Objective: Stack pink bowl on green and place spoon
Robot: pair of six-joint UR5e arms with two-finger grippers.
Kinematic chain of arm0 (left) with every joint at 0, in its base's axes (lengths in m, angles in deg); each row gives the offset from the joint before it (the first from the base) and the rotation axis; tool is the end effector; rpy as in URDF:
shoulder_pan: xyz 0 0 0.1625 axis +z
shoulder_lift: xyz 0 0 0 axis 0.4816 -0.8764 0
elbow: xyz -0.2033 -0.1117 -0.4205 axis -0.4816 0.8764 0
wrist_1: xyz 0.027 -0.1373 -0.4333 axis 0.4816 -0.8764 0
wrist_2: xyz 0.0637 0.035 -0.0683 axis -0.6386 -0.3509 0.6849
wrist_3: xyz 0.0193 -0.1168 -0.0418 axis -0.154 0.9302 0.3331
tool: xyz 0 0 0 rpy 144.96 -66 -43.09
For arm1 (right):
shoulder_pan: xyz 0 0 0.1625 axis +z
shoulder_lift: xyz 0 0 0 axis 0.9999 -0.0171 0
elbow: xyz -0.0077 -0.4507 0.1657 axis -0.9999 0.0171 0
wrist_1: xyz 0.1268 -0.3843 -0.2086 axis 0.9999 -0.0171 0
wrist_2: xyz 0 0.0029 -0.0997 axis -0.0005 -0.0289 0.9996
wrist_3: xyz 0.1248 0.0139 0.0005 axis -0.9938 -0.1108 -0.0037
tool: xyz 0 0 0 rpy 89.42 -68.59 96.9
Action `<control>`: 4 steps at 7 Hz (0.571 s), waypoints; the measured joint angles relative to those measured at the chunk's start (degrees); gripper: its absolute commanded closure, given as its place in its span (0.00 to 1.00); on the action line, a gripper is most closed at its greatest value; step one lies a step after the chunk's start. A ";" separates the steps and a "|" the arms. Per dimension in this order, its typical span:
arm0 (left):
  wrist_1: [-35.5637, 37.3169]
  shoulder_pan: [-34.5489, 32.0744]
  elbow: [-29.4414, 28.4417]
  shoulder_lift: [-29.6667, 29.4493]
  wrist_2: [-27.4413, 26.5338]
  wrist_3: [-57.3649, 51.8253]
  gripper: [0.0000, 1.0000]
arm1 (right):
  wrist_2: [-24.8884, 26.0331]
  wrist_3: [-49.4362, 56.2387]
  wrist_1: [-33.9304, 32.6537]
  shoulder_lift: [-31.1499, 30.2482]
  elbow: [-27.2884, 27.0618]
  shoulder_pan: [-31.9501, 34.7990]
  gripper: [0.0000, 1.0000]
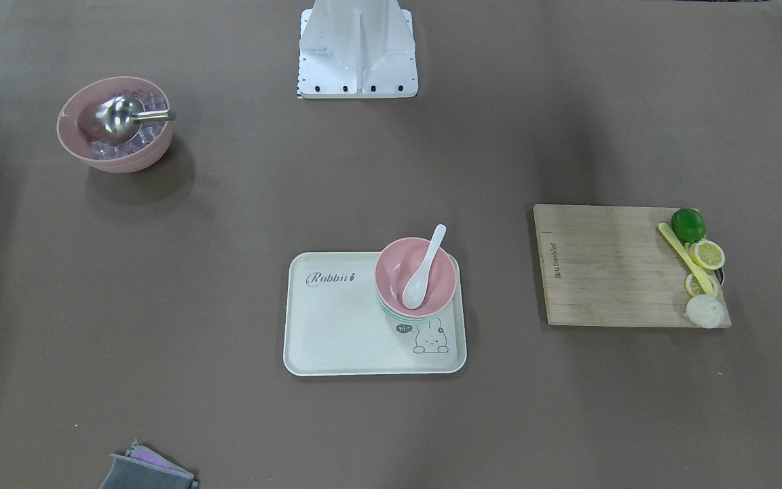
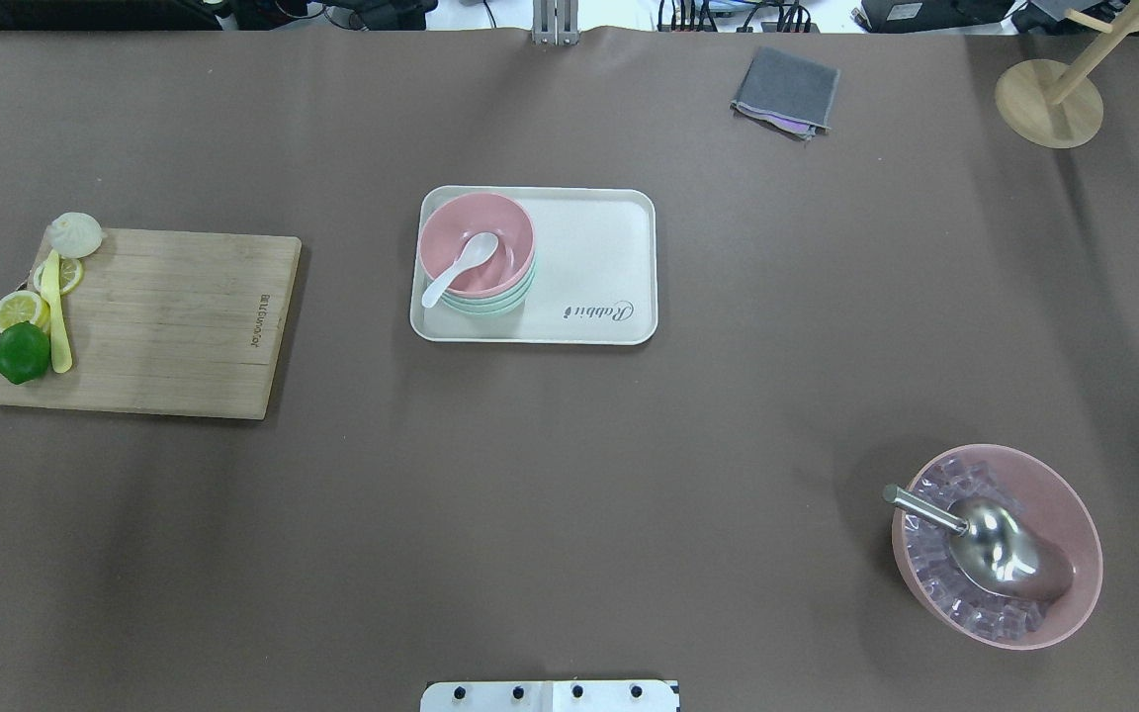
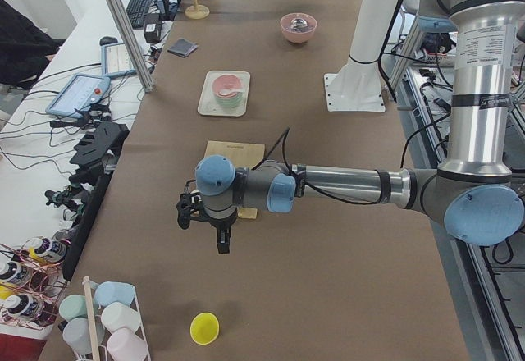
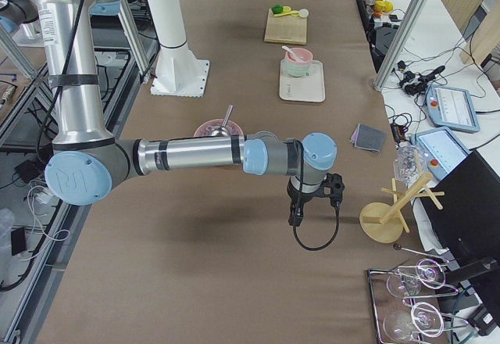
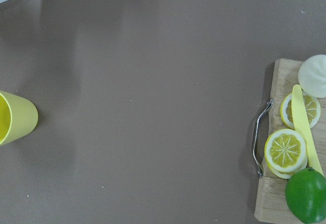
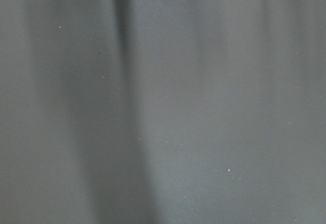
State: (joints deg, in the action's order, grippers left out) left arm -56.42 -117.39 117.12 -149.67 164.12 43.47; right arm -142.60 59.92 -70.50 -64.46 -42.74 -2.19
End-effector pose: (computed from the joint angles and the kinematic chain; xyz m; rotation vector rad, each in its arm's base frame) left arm -0.0286 -0.5324 0.6985 0.0155 0.8252 -0.1157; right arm 0.0122 -0.5774 0.6776 -0.0795 -0.7861 0.0677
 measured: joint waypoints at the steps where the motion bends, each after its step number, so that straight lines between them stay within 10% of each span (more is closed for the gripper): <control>1: -0.07 0.00 -0.11 -0.02 0.03 0.12 0.02 | 0.00 0.00 0.00 0.00 0.06 0.00 0.00; 4: -0.56 0.14 -0.75 -0.18 0.18 0.35 0.02 | 0.00 0.06 0.36 0.08 0.37 -0.06 0.00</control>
State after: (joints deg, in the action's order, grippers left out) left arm -56.99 -117.25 116.37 -149.85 164.30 43.82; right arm -142.60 59.98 -70.13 -64.38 -42.37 -2.24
